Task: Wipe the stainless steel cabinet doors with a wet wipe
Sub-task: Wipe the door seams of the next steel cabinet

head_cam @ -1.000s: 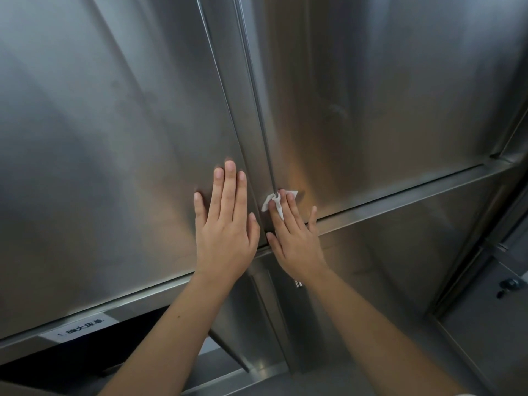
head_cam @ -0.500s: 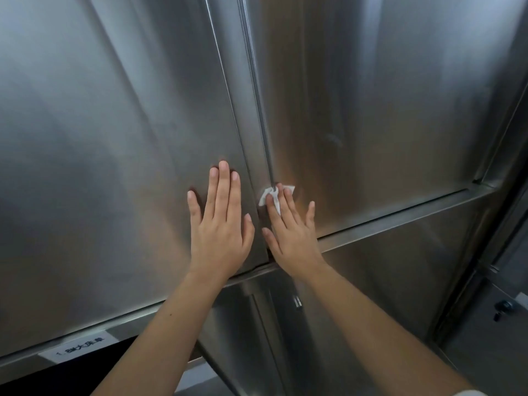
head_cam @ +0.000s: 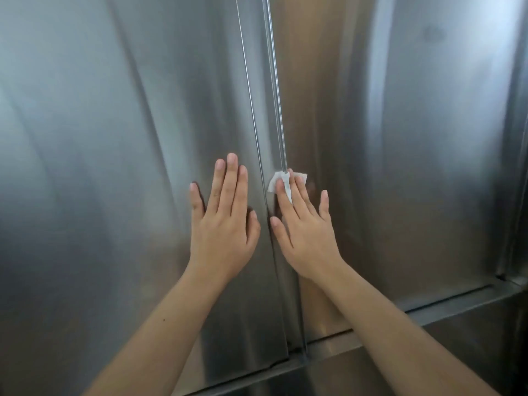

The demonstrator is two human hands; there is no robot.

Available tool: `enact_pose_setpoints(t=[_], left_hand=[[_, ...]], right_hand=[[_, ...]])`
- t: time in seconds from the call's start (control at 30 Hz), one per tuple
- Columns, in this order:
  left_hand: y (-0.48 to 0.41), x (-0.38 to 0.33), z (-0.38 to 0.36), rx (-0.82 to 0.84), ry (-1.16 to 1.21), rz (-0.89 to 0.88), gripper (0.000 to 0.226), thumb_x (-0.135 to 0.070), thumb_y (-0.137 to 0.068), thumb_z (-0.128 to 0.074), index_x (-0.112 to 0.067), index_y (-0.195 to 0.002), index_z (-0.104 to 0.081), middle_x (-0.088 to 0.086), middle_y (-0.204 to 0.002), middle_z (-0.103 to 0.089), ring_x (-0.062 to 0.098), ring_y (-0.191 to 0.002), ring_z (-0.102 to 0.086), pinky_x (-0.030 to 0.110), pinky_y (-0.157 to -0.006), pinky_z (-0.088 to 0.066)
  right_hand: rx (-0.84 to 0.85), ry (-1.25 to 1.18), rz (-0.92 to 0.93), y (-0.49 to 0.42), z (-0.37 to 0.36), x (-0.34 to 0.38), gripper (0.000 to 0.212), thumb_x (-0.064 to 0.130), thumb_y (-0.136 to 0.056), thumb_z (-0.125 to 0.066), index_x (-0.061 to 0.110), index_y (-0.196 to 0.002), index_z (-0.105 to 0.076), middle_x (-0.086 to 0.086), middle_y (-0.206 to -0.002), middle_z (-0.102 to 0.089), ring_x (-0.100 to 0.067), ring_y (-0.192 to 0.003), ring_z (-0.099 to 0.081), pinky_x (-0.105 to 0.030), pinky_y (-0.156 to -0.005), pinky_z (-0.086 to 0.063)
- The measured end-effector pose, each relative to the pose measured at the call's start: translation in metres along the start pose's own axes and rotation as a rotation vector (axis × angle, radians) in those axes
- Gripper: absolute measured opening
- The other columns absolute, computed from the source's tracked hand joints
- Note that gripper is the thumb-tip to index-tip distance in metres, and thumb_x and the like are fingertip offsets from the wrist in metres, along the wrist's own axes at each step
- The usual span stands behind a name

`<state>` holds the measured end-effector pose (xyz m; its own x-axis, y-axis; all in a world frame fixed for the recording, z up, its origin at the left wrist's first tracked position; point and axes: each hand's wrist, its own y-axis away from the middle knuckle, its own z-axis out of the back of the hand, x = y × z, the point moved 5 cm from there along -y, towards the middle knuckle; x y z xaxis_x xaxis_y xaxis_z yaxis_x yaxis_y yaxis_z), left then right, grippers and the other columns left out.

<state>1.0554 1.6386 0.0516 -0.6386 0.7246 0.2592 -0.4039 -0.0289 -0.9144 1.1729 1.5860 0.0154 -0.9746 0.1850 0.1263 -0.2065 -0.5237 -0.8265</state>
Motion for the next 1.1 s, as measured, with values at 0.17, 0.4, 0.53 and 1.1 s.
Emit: enact_pose_setpoints(t=[0.17, 0.4, 0.53, 1.1], left_hand=[[-0.048, 0.021, 0.017, -0.071, 0.008, 0.036, 0.059, -0.024, -0.088, -0.037, 0.003, -0.141, -0.033, 0.019, -0.149, -0.027, 0.033, -0.138, -0.024, 0.054, -0.109, -0.009], [-0.112, 0.05, 0.036, -0.151, 0.0, -0.005, 0.059, -0.024, -0.087, -0.034, 0.001, -0.141, -0.033, 0.015, -0.15, -0.028, 0.03, -0.138, -0.024, 0.058, -0.107, -0.015], [-0.152, 0.065, 0.046, -0.173, -0.048, -0.037, 0.06, -0.027, -0.088, -0.029, 0.0, -0.141, -0.034, 0.013, -0.15, -0.027, 0.028, -0.139, -0.024, 0.059, -0.106, -0.019], [-0.208, 0.081, 0.064, -0.273, -0.113, -0.046, 0.06, -0.029, -0.088, -0.026, 0.0, -0.139, -0.038, 0.013, -0.148, -0.032, 0.023, -0.137, -0.023, 0.052, -0.106, -0.021]], right_hand=[[-0.049, 0.063, 0.043, -0.053, 0.031, 0.007, 0.058, 0.048, -0.096, -0.01, 0.021, -0.144, 0.007, 0.005, -0.151, 0.013, -0.01, -0.14, 0.015, -0.034, -0.108, 0.017], [-0.095, 0.083, 0.088, -0.112, 0.063, 0.013, 0.063, 0.046, -0.097, -0.018, 0.02, -0.147, 0.01, 0.006, -0.15, 0.02, -0.005, -0.132, 0.029, -0.031, -0.105, 0.021], [-0.146, 0.077, 0.106, -0.149, 0.083, 0.018, 0.064, 0.046, -0.097, -0.018, 0.02, -0.147, 0.012, 0.001, -0.156, 0.013, -0.004, -0.133, 0.027, -0.035, -0.108, 0.018], [-0.303, 0.005, 0.166, -0.219, 0.122, 0.025, 0.062, 0.05, -0.093, -0.011, 0.032, -0.132, 0.033, 0.012, -0.147, 0.032, -0.003, -0.136, 0.027, -0.033, -0.104, 0.026]])
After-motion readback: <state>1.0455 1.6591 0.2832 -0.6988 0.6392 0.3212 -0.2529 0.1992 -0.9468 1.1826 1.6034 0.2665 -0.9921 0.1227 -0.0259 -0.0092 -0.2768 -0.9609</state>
